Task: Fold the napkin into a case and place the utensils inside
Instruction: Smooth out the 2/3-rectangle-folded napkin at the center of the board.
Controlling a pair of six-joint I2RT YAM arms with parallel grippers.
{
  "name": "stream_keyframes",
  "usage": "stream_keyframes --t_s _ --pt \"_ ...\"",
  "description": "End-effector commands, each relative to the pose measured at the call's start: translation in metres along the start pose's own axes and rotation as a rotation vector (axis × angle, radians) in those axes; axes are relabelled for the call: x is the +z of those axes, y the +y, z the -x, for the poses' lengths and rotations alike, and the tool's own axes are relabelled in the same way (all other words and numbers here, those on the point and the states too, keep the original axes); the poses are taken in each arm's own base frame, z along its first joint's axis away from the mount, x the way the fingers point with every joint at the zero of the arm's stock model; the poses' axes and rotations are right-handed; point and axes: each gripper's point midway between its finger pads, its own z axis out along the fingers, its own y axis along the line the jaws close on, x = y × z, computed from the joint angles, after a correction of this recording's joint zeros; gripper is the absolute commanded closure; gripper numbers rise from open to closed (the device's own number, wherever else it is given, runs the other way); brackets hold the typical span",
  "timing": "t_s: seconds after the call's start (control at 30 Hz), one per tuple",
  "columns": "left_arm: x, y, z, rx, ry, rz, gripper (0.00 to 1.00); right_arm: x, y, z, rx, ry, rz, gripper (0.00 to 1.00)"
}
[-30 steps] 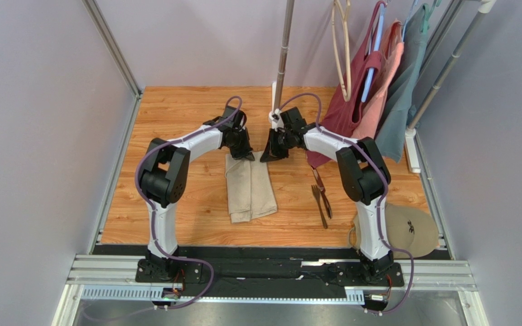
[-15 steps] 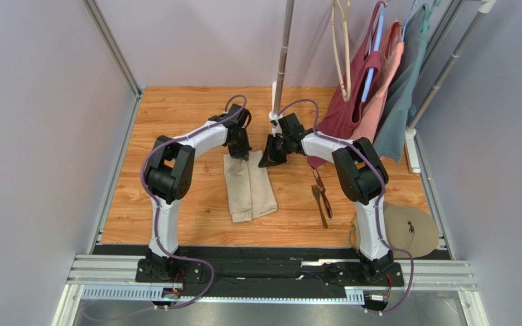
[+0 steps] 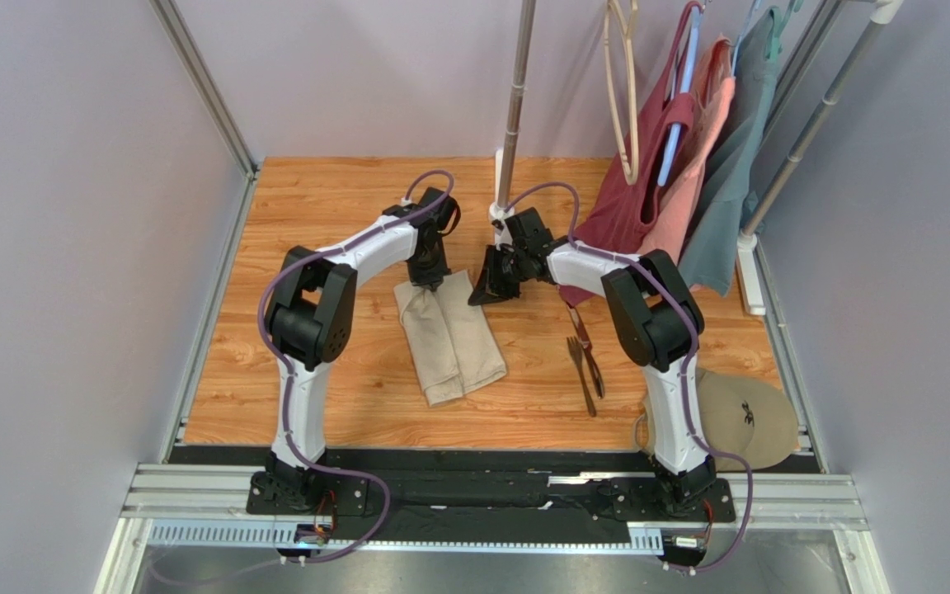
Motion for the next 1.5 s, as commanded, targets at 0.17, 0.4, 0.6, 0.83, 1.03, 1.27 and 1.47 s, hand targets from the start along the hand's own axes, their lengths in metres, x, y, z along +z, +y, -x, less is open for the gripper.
stream_keyframes --t_s 0.17,0.4,0.6,0.83,1.03,1.27,1.47 --pt "-0.021 0.013 0.019 0.028 -0.062 0.074 1.0 0.014 -0.008 -0.008 0.014 0.017 -0.011 1.0" --pt "-0.029 0.002 0.026 0.034 -0.089 0.006 0.99 0.015 -0.002 -0.007 -0.01 0.021 0.003 1.0" --pt "-0.059 -0.007 0.033 0.032 -0.129 -0.066 0.86 0.015 0.007 -0.007 -0.037 0.022 0.015 1.0" --pt "-0.069 -0.015 -0.005 0.001 -0.045 -0.191 0.91 0.0 0.023 -0.001 -0.083 -0.007 0.025 1.0" --pt "-0.083 0.001 -0.016 0.012 -0.069 -0.185 0.87 -0.01 0.035 -0.003 -0.135 -0.009 0.012 1.0" --pt "-0.069 -0.001 -0.039 0.001 0.018 -0.21 0.97 -0.033 0.064 -0.033 -0.201 0.015 0.047 1.0" --pt "-0.049 0.011 -0.052 -0.017 0.041 -0.171 0.99 -0.042 0.093 -0.09 -0.256 0.109 0.149 1.0"
